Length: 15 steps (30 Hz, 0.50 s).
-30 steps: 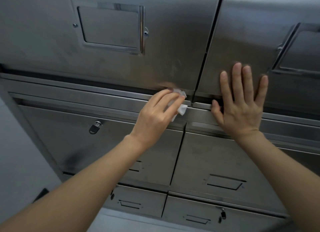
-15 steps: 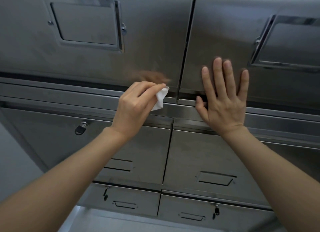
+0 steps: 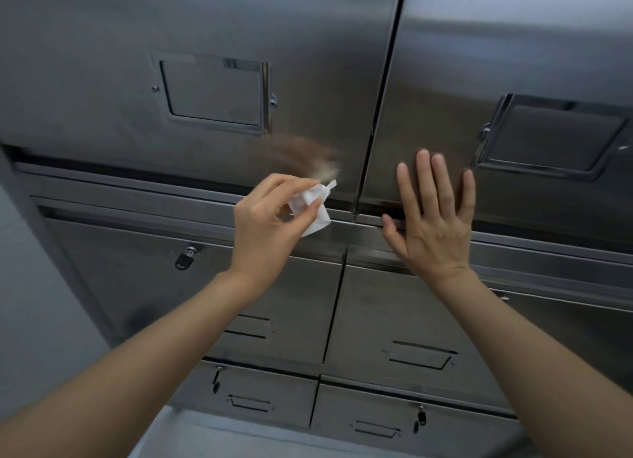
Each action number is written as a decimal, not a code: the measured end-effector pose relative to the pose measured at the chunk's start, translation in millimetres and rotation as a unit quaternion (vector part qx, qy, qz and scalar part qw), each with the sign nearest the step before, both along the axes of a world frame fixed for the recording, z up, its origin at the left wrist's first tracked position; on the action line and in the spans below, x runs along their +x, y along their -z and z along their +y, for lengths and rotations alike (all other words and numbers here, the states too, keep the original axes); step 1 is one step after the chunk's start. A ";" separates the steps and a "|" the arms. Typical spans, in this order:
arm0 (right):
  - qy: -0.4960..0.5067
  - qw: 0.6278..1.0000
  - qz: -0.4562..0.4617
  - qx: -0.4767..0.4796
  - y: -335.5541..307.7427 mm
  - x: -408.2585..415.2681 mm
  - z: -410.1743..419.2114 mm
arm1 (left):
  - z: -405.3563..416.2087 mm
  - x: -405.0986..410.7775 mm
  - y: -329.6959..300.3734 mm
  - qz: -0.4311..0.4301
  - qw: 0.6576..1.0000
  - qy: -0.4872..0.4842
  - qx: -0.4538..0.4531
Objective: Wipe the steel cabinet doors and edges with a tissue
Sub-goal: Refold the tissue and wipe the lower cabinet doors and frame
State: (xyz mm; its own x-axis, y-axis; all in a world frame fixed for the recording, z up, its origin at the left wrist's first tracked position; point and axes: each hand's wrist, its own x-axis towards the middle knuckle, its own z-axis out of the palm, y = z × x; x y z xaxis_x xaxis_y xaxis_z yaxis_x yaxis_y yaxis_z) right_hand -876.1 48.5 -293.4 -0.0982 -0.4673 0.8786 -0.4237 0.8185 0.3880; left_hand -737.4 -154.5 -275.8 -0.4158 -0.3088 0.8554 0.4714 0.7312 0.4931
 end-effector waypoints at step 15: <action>-0.137 0.970 -0.198 -0.023 111.7 126.0 -105.8 | -72.3 102.7 128.0 -0.112 0.980 -0.086 0.140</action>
